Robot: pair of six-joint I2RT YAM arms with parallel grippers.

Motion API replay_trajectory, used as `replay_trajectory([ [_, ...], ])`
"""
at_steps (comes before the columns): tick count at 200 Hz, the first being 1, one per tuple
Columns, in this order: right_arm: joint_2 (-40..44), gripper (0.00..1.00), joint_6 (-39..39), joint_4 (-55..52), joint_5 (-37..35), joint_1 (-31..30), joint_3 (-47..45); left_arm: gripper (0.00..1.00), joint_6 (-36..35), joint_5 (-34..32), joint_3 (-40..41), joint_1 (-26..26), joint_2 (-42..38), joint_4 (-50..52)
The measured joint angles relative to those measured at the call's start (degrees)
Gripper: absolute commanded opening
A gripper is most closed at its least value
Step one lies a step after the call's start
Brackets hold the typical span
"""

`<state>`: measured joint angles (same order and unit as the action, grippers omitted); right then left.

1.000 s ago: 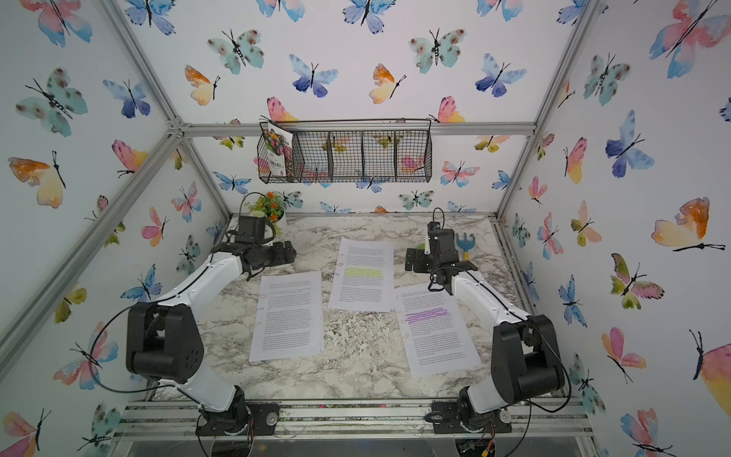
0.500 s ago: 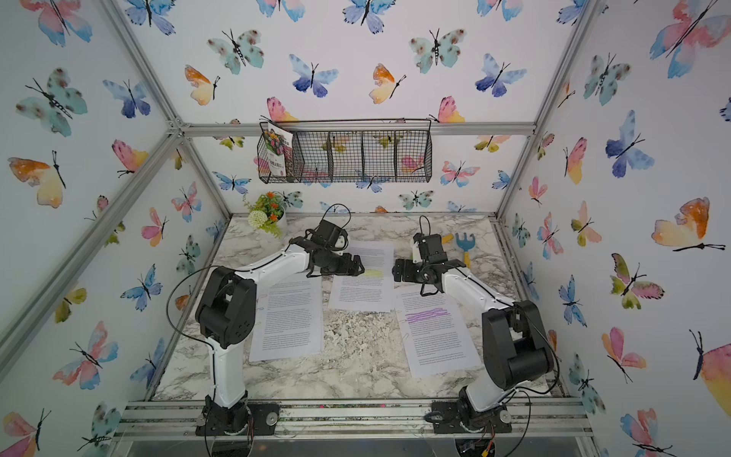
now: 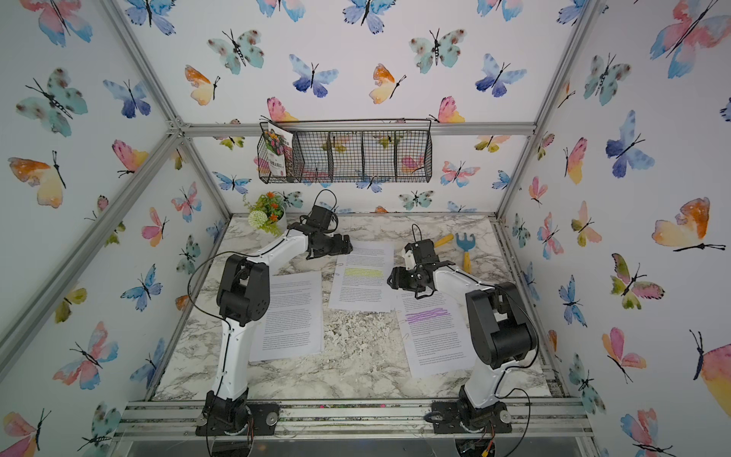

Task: Unclip the paperclips from the documents
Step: Pick up the document from the center of the board.

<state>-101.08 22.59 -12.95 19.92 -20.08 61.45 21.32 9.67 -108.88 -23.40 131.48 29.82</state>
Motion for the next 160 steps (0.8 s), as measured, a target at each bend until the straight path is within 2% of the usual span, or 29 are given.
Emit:
replay_trajectory([
  [63,-3.7,0.42,0.3,1.1,1.2,-0.6,2.2,0.99,3.7,4.2,4.9,-0.6,0.3,-4.0],
  [101,-6.4,0.37,0.5,1.5,1.3,-1.8,2.9,0.99,6.8,11.7,7.8,-0.2,-1.0,-7.1],
  [132,-8.2,0.36,0.5,1.4,1.3,-2.4,3.3,0.93,9.8,20.0,11.1,-0.4,-2.3,-9.1],
  [150,-8.7,0.35,0.5,1.5,1.3,-2.7,3.6,0.84,10.7,22.8,11.5,-0.5,-2.4,-8.9],
  [160,-8.7,0.35,0.6,1.5,1.3,-2.8,3.7,0.83,11.1,23.9,11.6,-0.5,-2.4,-8.5],
])
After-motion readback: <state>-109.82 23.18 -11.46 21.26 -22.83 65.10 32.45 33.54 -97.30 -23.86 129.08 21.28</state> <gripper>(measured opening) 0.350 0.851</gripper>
